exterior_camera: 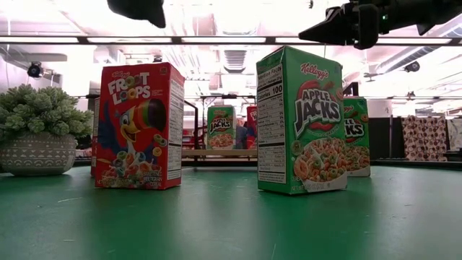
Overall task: Stack cereal on shelf
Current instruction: Put the bottom right red cereal box on the shelf aligned with the other red cereal box
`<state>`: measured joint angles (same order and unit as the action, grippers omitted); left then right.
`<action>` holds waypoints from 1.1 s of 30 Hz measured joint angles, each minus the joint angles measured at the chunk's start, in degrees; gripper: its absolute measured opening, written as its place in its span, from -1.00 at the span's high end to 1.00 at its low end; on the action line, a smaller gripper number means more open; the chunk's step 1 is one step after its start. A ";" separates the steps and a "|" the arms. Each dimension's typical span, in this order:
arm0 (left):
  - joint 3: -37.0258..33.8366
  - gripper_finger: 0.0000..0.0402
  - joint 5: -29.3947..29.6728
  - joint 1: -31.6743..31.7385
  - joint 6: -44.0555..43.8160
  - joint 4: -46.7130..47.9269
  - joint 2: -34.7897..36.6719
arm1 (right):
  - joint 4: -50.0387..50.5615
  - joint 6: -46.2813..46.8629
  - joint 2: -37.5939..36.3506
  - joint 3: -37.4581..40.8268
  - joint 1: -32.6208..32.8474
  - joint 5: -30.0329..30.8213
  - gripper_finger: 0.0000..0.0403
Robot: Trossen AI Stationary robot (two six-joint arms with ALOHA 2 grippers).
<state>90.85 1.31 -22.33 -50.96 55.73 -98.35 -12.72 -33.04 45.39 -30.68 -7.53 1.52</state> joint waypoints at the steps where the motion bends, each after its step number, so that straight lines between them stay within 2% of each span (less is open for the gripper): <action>1: 0.00 -0.43 0.55 -0.02 0.11 0.84 0.00 | 0.01 0.00 0.00 0.00 0.00 0.00 0.94; 10: -0.08 -0.47 4.24 -0.02 2.37 5.34 0.00 | 0.01 0.00 0.00 0.00 0.00 0.00 0.94; 15: -0.59 -0.52 4.36 -0.19 9.68 5.98 0.00 | 0.01 0.00 0.00 0.00 0.00 -0.01 0.94; 23: -0.66 -0.53 8.71 -0.50 20.23 9.35 0.00 | 0.01 0.70 0.00 0.00 0.00 -0.02 0.94; 33: -5.80 -0.50 8.74 -0.45 20.97 6.14 0.00 | 0.45 1.56 0.00 0.00 0.00 -0.02 0.94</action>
<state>85.04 10.05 -22.79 -29.99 61.87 -98.35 -12.27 -31.47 45.39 -30.68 -7.53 1.50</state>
